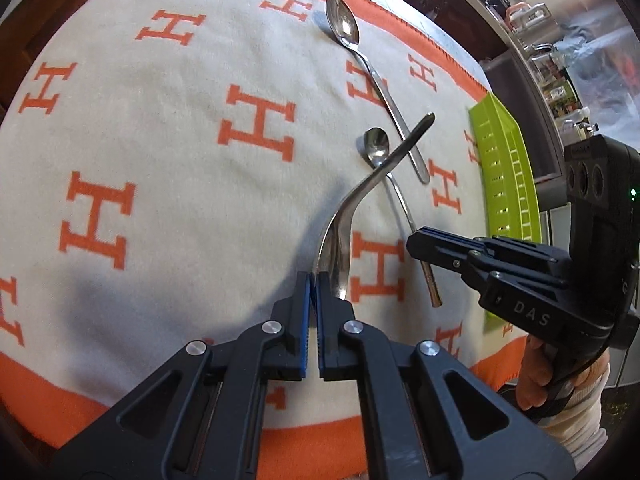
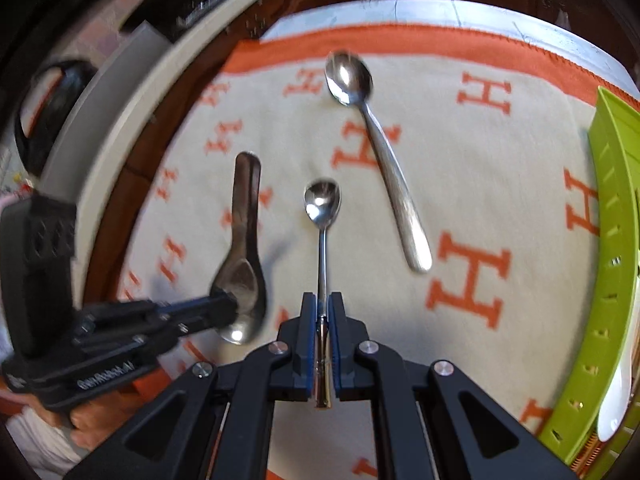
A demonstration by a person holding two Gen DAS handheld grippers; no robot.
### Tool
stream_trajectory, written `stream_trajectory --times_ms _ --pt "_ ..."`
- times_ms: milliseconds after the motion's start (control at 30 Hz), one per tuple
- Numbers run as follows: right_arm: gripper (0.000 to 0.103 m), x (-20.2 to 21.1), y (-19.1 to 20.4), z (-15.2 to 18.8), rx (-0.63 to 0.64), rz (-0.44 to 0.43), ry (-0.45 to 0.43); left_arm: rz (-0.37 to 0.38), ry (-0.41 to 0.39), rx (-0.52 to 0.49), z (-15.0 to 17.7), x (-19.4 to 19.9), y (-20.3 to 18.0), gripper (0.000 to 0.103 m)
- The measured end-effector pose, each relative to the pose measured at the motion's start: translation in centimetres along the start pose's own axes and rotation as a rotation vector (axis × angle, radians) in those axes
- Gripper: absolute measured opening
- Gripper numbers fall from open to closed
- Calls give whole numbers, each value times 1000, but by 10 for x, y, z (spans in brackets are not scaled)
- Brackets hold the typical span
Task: Organize utensils
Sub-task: 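Carry both spoons into the green tray and open both tools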
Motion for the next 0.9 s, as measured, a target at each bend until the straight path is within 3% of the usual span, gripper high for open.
stream_trajectory --times_ms 367,500,633,733,767,800,900 --pt "8 0 -1 21 51 136 84 -29 18 -53 -3 -7 -5 2" --pt "20 -5 4 31 109 207 109 -22 16 -63 -5 -9 -8 2" --pt "21 -9 9 35 176 277 91 -16 12 -89 -3 -9 -15 2" --pt "18 -12 12 35 219 322 77 13 6 -77 -1 -8 -18 1" --pt "7 -13 13 35 225 331 73 23 7 -73 -1 -7 -19 0" --pt "6 -13 14 34 222 328 70 33 8 -66 1 -6 -20 0" --pt "6 -10 11 33 151 245 33 51 -5 -64 3 -2 -25 0"
Point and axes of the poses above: each gripper's, at about its wrist camera, not at the fingertips, and x roughly against the way its jaws point, y to its left, z to its underside, the point moved 7 cm from there along -x, roughly the way its jaws point, and after that the axes turned 9 degrees about -z, right-handed, at the moved point
